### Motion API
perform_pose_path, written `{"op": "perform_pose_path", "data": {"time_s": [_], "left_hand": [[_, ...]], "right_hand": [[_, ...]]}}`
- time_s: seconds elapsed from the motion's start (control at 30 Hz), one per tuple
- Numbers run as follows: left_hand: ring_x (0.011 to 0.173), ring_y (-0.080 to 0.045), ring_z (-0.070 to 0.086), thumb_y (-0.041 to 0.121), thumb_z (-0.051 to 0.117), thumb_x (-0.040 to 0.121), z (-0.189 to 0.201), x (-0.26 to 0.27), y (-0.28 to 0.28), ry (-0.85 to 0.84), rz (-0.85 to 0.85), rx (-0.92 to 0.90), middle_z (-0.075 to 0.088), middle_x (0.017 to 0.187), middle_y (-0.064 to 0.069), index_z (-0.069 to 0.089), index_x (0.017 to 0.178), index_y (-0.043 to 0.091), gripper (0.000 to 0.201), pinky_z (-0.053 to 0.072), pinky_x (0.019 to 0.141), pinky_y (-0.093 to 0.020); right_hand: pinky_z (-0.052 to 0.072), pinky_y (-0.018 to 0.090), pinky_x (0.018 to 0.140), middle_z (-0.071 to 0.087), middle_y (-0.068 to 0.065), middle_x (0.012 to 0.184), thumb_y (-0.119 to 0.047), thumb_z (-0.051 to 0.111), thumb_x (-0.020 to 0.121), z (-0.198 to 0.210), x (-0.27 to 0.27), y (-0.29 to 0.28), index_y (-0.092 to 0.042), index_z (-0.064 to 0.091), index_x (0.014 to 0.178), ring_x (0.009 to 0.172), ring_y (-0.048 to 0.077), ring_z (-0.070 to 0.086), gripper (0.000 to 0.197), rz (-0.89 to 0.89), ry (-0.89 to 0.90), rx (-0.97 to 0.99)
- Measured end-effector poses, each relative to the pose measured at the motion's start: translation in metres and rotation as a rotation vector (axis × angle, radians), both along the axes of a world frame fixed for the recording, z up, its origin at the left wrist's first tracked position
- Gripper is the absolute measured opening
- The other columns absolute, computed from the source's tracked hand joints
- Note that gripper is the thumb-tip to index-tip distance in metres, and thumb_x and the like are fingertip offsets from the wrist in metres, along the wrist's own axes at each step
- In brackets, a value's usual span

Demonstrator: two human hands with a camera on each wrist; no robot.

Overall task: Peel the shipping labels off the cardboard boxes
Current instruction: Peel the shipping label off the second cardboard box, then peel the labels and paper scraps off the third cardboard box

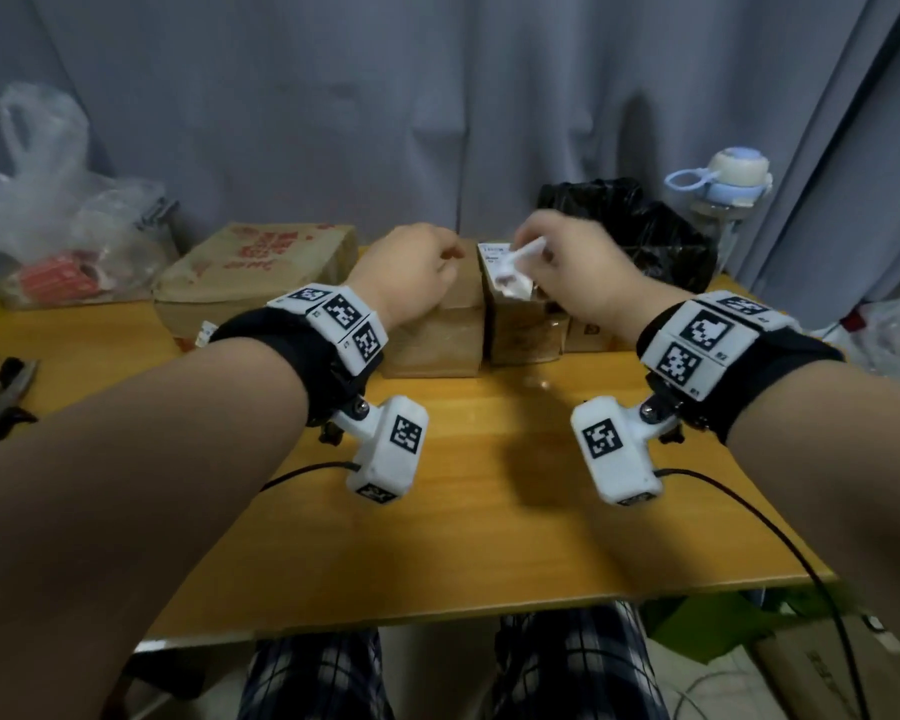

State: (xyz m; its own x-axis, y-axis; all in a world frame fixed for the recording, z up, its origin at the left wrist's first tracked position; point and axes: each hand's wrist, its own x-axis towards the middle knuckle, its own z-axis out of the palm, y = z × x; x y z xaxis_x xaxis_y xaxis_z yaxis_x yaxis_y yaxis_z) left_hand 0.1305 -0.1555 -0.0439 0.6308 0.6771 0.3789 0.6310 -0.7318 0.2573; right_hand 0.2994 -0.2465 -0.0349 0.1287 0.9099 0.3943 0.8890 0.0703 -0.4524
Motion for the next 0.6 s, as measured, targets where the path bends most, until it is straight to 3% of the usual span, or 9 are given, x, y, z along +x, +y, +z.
{"op": "perform_pose_path", "data": {"time_s": [0.1, 0.23, 0.33, 0.4, 0.53, 0.6], "left_hand": [[0.111, -0.026, 0.057, 0.024, 0.048, 0.093, -0.002, 0.002, 0.006, 0.019, 0.013, -0.030, 0.063, 0.121, -0.008, 0.063, 0.119, 0.015, 0.031, 0.044, 0.094, -0.033], [0.110, -0.026, 0.057, 0.022, 0.048, 0.093, -0.003, 0.012, 0.007, 0.003, 0.005, -0.036, 0.062, 0.122, -0.008, 0.063, 0.120, 0.015, 0.032, 0.043, 0.091, -0.029], [0.111, -0.026, 0.057, 0.020, 0.047, 0.093, 0.000, 0.024, 0.007, -0.002, -0.025, -0.046, 0.062, 0.123, -0.007, 0.063, 0.120, 0.016, 0.032, 0.044, 0.092, -0.031], [0.113, -0.025, 0.056, 0.019, 0.047, 0.092, 0.001, 0.032, 0.008, 0.003, -0.039, -0.053, 0.062, 0.124, -0.007, 0.062, 0.121, 0.016, 0.033, 0.044, 0.095, -0.032], [0.119, -0.023, 0.051, 0.023, 0.047, 0.094, 0.000, 0.045, 0.008, 0.059, -0.061, -0.059, 0.057, 0.129, -0.006, 0.057, 0.127, 0.016, 0.035, 0.041, 0.100, -0.033], [0.121, -0.024, 0.050, 0.028, 0.047, 0.094, -0.004, 0.052, 0.010, 0.118, -0.072, -0.058, 0.055, 0.132, -0.006, 0.055, 0.129, 0.016, 0.038, 0.041, 0.103, -0.036]], "right_hand": [[0.053, 0.033, 0.061, 0.059, 0.003, 0.074, -0.015, 0.053, 0.089, 0.022, 0.027, -0.003, -0.015, 0.054, 0.098, 0.063, 0.020, 0.060, 0.008, -0.107, 0.191, 0.256], [0.055, 0.046, 0.075, 0.061, 0.009, 0.083, -0.012, 0.045, 0.092, 0.033, 0.063, -0.002, -0.014, 0.054, 0.103, 0.080, 0.030, 0.064, 0.015, -0.297, 0.246, 0.407], [0.052, 0.041, 0.077, 0.062, 0.013, 0.093, -0.005, 0.038, 0.092, 0.035, 0.082, 0.002, -0.014, 0.053, 0.111, 0.086, 0.028, 0.061, 0.026, -0.394, 0.200, 0.402], [0.046, 0.036, 0.075, 0.059, 0.014, 0.094, -0.003, 0.037, 0.092, 0.033, 0.091, 0.008, -0.011, 0.052, 0.117, 0.087, 0.027, 0.057, 0.030, -0.426, 0.180, 0.345], [0.039, 0.042, 0.105, 0.048, 0.018, 0.130, -0.021, 0.049, 0.091, 0.020, 0.101, 0.024, -0.018, 0.049, 0.133, 0.121, 0.038, 0.047, 0.042, -0.440, -0.041, -0.181], [0.033, 0.044, 0.110, 0.041, 0.017, 0.137, -0.023, 0.052, 0.088, 0.018, 0.097, 0.026, -0.022, 0.047, 0.135, 0.126, 0.039, 0.040, 0.047, -0.446, -0.093, -0.197]]}}
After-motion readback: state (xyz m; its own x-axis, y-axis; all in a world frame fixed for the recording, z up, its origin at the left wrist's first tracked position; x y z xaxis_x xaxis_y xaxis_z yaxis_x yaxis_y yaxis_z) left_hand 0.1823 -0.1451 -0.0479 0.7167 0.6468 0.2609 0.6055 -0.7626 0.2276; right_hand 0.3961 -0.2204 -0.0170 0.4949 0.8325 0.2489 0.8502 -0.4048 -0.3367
